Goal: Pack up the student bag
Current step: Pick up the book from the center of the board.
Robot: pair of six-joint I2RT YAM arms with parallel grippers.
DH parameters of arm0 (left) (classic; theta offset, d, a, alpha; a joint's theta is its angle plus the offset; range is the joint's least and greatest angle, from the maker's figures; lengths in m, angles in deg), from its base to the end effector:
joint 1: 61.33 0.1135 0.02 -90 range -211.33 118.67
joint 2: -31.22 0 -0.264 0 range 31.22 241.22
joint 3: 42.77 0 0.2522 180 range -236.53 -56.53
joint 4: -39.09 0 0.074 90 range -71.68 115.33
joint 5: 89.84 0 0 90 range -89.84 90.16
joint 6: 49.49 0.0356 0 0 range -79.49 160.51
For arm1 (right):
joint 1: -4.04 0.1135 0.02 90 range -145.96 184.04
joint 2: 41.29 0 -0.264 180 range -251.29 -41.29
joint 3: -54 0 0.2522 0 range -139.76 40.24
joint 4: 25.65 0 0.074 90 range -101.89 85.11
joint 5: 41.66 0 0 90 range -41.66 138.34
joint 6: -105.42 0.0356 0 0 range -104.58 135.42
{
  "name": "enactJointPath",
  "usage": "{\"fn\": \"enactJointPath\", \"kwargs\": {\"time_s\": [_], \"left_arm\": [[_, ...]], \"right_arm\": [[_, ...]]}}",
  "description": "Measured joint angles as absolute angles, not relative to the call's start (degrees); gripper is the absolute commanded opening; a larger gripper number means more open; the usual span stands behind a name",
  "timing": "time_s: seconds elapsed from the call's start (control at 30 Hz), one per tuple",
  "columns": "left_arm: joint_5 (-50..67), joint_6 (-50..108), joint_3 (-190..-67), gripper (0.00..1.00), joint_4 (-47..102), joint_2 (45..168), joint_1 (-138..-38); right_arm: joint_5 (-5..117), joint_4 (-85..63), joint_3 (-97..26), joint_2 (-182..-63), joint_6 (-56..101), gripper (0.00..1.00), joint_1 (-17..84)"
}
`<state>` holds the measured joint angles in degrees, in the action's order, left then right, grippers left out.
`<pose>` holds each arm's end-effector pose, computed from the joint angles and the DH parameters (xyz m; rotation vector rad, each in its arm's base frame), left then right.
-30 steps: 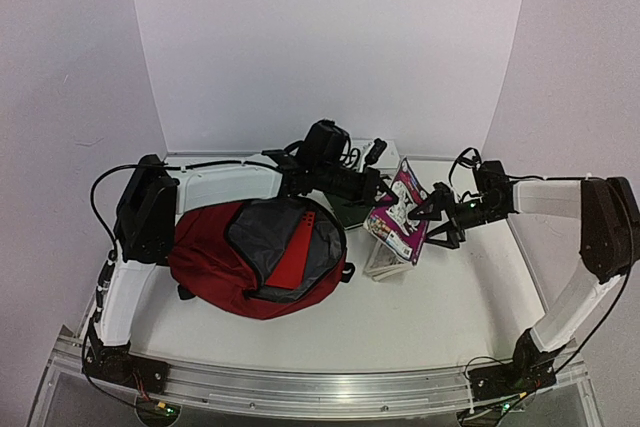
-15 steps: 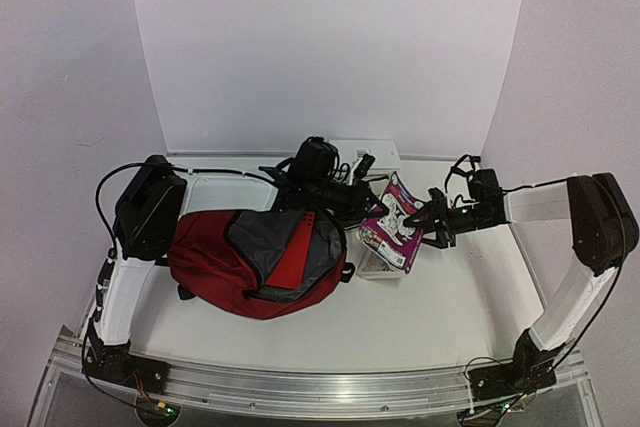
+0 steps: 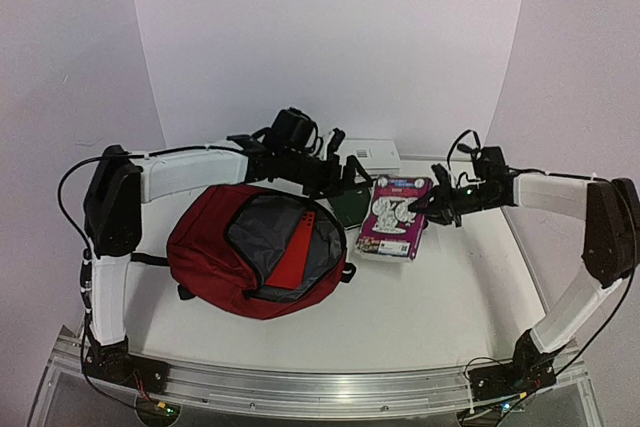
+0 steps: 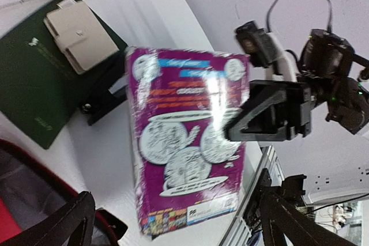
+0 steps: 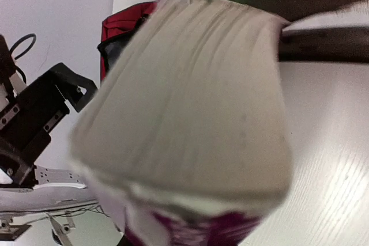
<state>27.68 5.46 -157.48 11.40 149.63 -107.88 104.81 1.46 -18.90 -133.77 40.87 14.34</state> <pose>0.3233 -0.3652 0.2744 0.5538 2.2932 -1.2904 0.3226 0.0888 0.2246 -0.1846 2.3658 1.4689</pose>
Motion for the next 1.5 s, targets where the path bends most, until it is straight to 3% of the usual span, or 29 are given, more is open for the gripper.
{"fn": "enactJointPath", "kwargs": {"time_s": [0.27,0.63,1.1,1.5], "left_arm": [[22.56,3.29,-167.09,1.0,-7.44,141.59,-106.4],[24.8,-12.52,-163.02,1.0,-5.66,134.74,-105.48],[29.89,-31.97,-162.83,1.0,9.05,140.06,-105.36],[29.11,-37.84,-162.0,1.0,17.01,140.77,-105.4]], "right_arm": [[92.19,12.11,-34.14,-120.16,13.08,0.0,17.08],[75.4,14.73,-29.64,-110.13,-16.37,0.0,21.94],[62.97,8.06,-29.12,-114.11,-23.73,0.0,32.46],[58.32,4.82,-28.08,-114.48,-28.25,0.0,40.58]]}}
